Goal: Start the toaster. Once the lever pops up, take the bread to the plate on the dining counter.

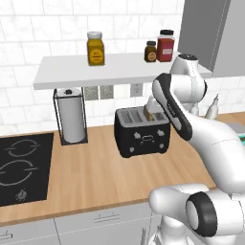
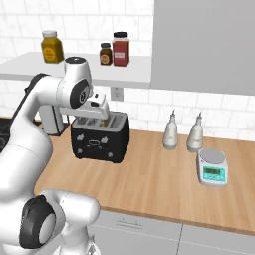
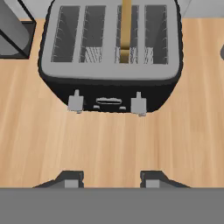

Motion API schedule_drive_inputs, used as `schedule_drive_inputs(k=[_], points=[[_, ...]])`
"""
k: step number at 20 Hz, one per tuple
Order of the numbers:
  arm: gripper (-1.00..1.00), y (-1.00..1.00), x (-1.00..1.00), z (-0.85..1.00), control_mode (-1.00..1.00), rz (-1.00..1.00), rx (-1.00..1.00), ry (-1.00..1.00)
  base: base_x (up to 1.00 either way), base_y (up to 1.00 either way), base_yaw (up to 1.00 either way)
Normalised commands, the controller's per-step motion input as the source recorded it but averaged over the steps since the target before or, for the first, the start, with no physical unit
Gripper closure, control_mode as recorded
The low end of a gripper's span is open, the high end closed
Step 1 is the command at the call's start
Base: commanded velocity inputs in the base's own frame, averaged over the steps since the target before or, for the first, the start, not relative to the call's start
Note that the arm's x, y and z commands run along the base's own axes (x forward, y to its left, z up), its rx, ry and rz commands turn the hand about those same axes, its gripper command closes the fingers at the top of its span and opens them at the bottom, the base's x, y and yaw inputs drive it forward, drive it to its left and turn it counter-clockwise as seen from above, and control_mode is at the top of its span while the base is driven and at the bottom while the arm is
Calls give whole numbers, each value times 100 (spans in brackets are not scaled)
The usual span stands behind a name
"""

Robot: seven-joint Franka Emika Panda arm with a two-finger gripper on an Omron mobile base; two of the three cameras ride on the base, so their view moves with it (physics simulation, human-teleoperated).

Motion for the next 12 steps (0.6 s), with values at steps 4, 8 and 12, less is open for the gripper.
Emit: schedule_drive_inputs(k=[4, 8, 12], points=[[-100, 0, -7, 0, -100, 0, 0, 0, 0, 0, 0], [-100, 0, -5, -13, -100, 0, 0, 0, 0, 0, 0], [-100, -3, 0, -19, -100, 0, 0, 0, 0, 0, 0]])
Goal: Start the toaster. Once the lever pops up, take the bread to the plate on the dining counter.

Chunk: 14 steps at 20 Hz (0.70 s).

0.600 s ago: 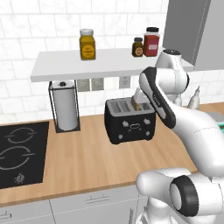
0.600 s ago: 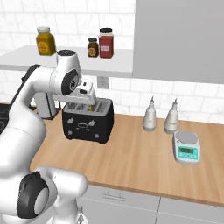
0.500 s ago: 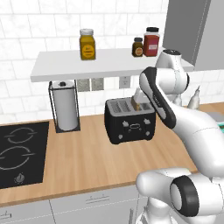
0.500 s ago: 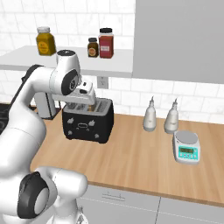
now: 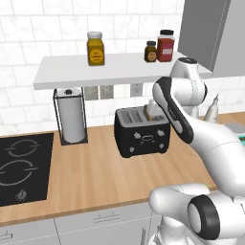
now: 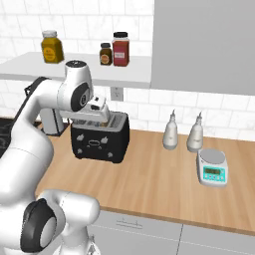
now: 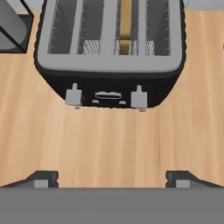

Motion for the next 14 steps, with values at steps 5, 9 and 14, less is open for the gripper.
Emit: schedule_drive_inputs(k=[5, 9, 14], points=[[-100, -16, 0, -27, -100, 0, 0, 0, 0, 0, 0], [100, -15, 0, -29, -100, 0, 0, 0, 0, 0, 0], [100, -14, 1, -10, -100, 0, 0, 0, 0, 0, 0]])
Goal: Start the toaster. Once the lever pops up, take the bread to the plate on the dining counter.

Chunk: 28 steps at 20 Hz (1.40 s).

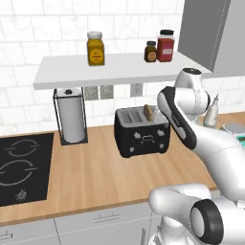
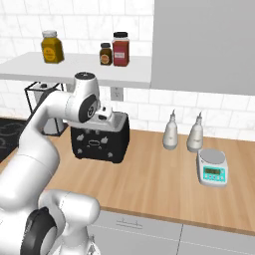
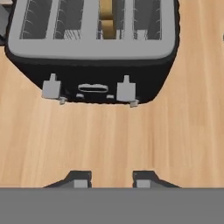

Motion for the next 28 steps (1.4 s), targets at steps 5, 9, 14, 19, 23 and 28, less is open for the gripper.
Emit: schedule_drive_inputs(k=[5, 9, 14, 19, 23, 28], points=[[100, -7, 32, 0, -100, 1, 0, 0, 0, 0, 0], [100, 0, 52, 0, -100, 3, 0, 0, 0, 0, 0], [100, 0, 52, -6, -100, 0, 0, 5, 0, 0, 0], [100, -3, 9, -33, -100, 0, -4, 3, 0, 0, 0], [100, 0, 1, -31, -100, 0, -8, -5, 0, 0, 0], [100, 0, 9, -42, -100, 0, -3, -3, 0, 0, 0]])
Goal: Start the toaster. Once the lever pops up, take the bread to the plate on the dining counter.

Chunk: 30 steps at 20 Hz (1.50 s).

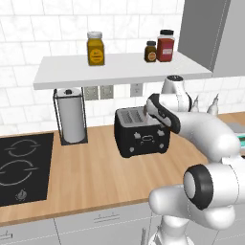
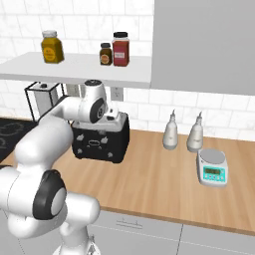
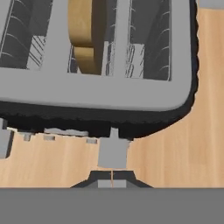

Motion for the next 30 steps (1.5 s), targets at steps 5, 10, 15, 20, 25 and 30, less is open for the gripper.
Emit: schedule_drive_inputs(k=[5, 10, 15, 20, 25, 30], points=[[100, 0, 20, -40, -100, 0, 0, -2, 0, 0, 0], [100, 0, 13, -11, -100, 0, 0, 0, 0, 0, 0], [100, 0, 0, -14, -100, 0, 0, 0, 0, 0, 0], [100, 0, 0, -35, -100, 0, 0, 0, 0, 0, 0], [100, 0, 0, -33, -100, 0, 0, 0, 0, 0, 0], [100, 0, 0, -45, -100, 0, 0, 0, 0, 0, 0]])
